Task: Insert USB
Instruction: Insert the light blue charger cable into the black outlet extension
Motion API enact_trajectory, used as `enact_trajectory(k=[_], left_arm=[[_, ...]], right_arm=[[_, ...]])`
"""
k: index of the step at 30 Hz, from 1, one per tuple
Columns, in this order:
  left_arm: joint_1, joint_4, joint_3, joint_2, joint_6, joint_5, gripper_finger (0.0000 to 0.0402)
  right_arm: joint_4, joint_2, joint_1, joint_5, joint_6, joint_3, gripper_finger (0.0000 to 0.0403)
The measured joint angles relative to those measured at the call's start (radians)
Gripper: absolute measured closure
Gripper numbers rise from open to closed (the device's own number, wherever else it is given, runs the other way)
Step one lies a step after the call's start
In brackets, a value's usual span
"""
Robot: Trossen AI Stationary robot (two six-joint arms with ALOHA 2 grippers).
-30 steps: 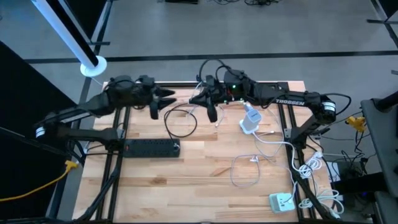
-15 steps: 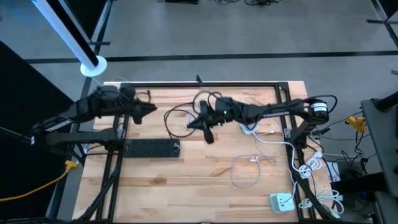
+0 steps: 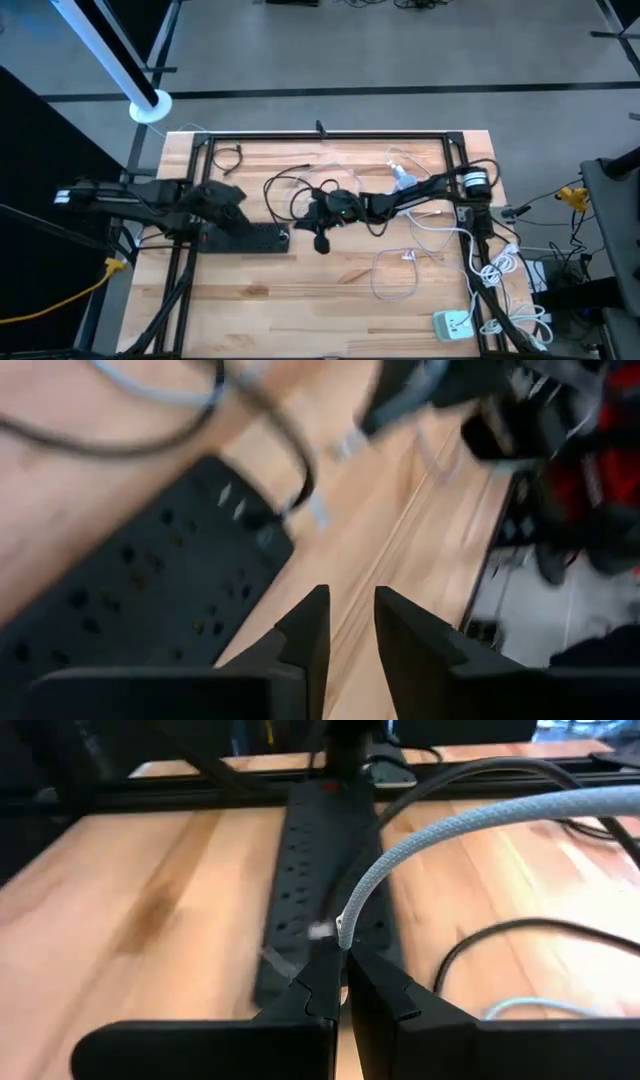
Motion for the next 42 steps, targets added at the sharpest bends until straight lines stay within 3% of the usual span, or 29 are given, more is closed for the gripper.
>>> enact_trajectory(k=[12, 30, 42], left_arm=[[-0.097, 0.008, -0.038, 0.151, -0.005, 0.0, 0.0338], [-0.12, 0.092, -0.038, 0.323, 0.081, -0.008, 0.0338], [-0.12, 0.104, -0.038, 0.338, 0.099, -0.027, 0.0339]], right_arm=[[0.052, 0.199, 0.019, 0.052, 0.007, 0.149, 0.0403], [0.029, 0.205, 0.032, 0.073, 0.013, 0.153, 0.0403], [0.072, 0.257, 0.032, 0.074, 0.019, 0.183, 0.0403]])
